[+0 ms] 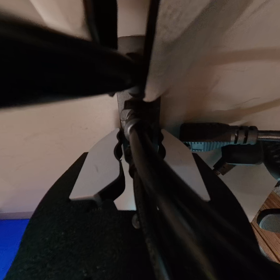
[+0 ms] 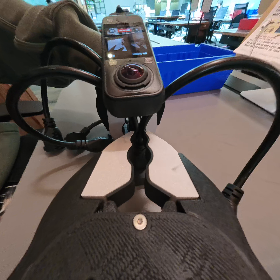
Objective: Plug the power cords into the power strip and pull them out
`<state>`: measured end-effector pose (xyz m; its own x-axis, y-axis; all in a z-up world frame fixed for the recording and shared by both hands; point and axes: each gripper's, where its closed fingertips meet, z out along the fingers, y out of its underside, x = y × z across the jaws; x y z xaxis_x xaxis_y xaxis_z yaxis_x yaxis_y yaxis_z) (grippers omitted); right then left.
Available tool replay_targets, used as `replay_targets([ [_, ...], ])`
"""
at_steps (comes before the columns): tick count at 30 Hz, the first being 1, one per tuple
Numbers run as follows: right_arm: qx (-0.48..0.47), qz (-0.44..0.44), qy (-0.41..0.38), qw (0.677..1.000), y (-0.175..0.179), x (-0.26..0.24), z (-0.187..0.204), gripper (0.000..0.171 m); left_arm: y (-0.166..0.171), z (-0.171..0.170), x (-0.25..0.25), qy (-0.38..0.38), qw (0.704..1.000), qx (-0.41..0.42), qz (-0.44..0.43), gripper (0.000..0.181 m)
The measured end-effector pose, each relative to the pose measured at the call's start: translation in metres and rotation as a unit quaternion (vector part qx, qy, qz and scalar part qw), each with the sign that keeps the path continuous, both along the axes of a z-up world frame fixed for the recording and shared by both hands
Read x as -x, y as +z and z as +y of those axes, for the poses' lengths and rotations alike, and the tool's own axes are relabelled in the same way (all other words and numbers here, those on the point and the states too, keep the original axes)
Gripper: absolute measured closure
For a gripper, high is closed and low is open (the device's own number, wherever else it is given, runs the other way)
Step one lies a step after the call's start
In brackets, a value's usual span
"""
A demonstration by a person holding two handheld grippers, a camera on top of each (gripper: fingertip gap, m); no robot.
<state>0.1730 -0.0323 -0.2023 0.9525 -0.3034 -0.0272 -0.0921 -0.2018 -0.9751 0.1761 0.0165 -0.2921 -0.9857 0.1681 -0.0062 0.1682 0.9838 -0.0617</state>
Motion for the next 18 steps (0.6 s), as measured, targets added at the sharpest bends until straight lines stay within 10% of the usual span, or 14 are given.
replay_targets([
  [18,-0.052,0.063,-0.01,0.997,0.007,0.001,0.003,0.163,0.0,-0.004,0.002,0.027,0.999,0.031,0.006,0.137],
])
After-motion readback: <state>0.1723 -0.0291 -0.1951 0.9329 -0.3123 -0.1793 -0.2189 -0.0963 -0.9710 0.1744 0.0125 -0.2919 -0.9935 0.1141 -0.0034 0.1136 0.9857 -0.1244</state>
